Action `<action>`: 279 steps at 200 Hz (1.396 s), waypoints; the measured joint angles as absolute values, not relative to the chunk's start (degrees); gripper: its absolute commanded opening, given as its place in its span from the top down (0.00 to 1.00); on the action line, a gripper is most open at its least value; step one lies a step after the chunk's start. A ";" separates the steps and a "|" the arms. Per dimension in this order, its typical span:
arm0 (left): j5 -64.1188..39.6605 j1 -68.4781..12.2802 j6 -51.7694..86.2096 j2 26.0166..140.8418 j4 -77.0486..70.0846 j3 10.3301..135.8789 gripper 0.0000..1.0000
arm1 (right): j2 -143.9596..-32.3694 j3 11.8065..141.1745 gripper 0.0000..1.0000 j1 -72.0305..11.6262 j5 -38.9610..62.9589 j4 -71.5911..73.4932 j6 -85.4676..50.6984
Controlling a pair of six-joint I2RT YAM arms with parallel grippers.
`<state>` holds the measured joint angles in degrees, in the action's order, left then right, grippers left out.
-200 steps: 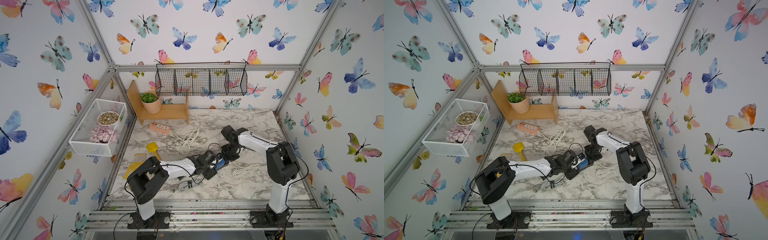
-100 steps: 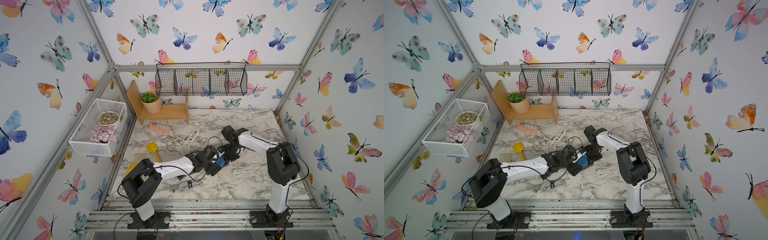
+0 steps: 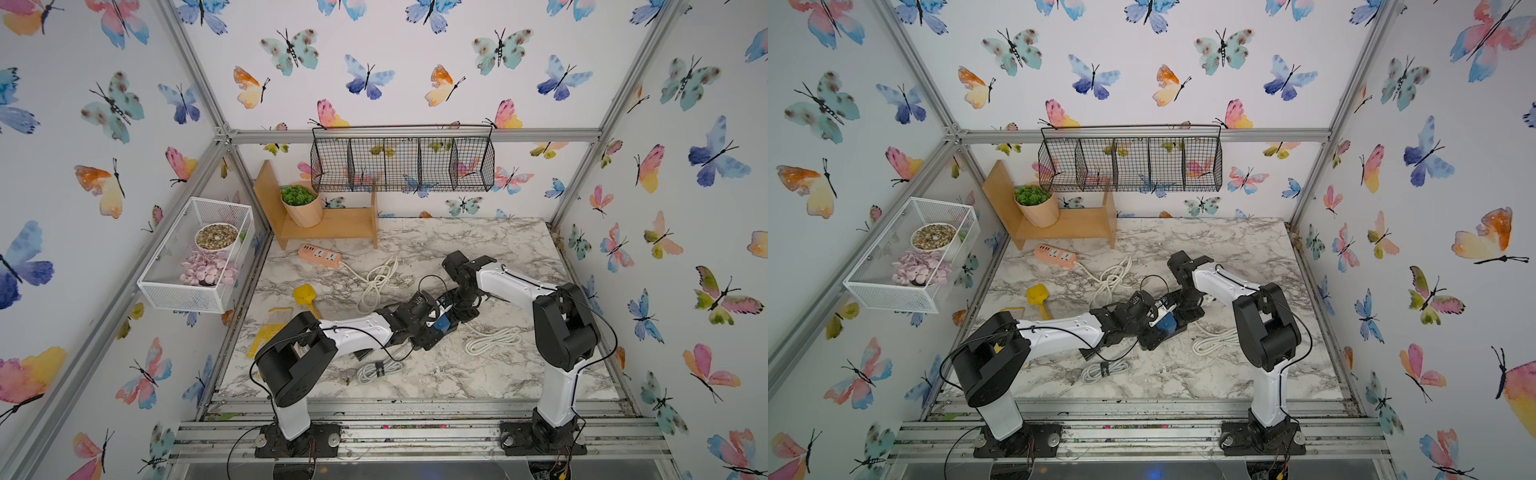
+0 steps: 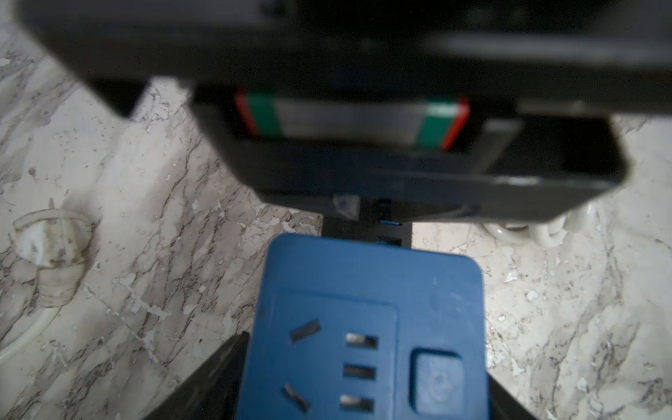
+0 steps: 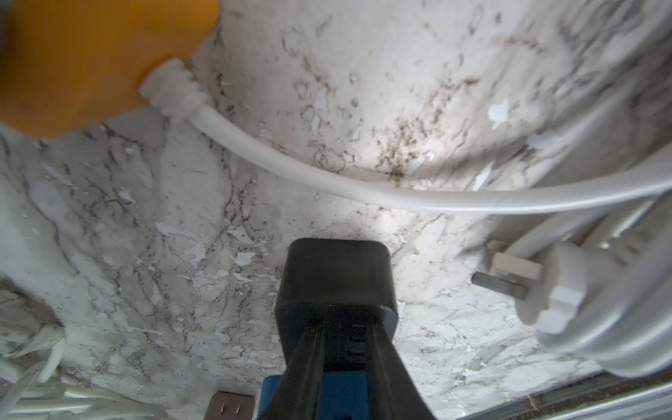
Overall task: Pull the plug off the socket
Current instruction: Remove the plug from the socket.
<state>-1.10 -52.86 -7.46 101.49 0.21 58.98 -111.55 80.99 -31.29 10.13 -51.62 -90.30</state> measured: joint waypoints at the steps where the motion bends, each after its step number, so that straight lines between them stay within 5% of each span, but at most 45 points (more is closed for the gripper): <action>1: -1.15 -52.86 -7.46 101.51 0.16 58.94 0.20 | -111.55 81.01 0.75 -31.29 10.13 -51.66 -90.28; 82: -1.87 -52.82 -7.81 102.24 -2.79 57.36 0.37 | -111.96 81.45 0.76 -31.27 10.28 -52.29 -89.71; 107: -2.46 -52.60 -7.97 102.37 -2.55 57.63 0.54 | -111.98 81.47 0.77 -31.27 10.31 -52.29 -89.49; 180: -4.25 -51.99 -8.71 102.65 -1.04 58.61 0.80 | -112.44 81.84 0.78 -31.24 10.37 -52.93 -88.88; 279: -6.04 -51.11 -9.47 102.56 0.82 59.61 1.00 | -112.33 81.43 0.80 -31.22 10.90 -52.71 -88.92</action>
